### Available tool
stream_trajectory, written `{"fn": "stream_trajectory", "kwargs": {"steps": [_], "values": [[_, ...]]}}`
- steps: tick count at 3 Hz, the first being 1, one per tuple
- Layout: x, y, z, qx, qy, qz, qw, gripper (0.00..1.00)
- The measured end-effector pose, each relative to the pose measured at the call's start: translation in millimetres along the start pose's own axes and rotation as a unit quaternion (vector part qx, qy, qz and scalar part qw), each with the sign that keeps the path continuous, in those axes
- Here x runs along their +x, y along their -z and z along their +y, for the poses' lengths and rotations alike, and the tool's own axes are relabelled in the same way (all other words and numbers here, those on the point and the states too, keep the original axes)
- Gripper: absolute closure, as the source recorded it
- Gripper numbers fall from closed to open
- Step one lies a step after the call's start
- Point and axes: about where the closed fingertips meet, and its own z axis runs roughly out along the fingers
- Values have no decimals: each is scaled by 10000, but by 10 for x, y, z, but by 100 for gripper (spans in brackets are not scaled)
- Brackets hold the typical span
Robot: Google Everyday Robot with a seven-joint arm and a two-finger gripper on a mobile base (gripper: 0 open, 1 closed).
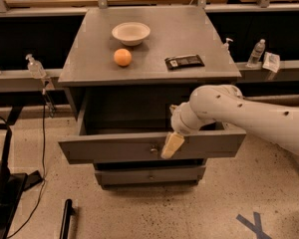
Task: Close top drawer
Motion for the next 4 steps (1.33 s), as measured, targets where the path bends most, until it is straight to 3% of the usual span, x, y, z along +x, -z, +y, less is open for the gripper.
{"fn": "stream_trajectory", "kwargs": {"steps": [2,3,4], "values": [[70,-43,-100,-49,-125,-105,9999,0],[40,122,36,10,-213,-413,9989,0],[40,488,179,201,-347,-886,9953,0]]}}
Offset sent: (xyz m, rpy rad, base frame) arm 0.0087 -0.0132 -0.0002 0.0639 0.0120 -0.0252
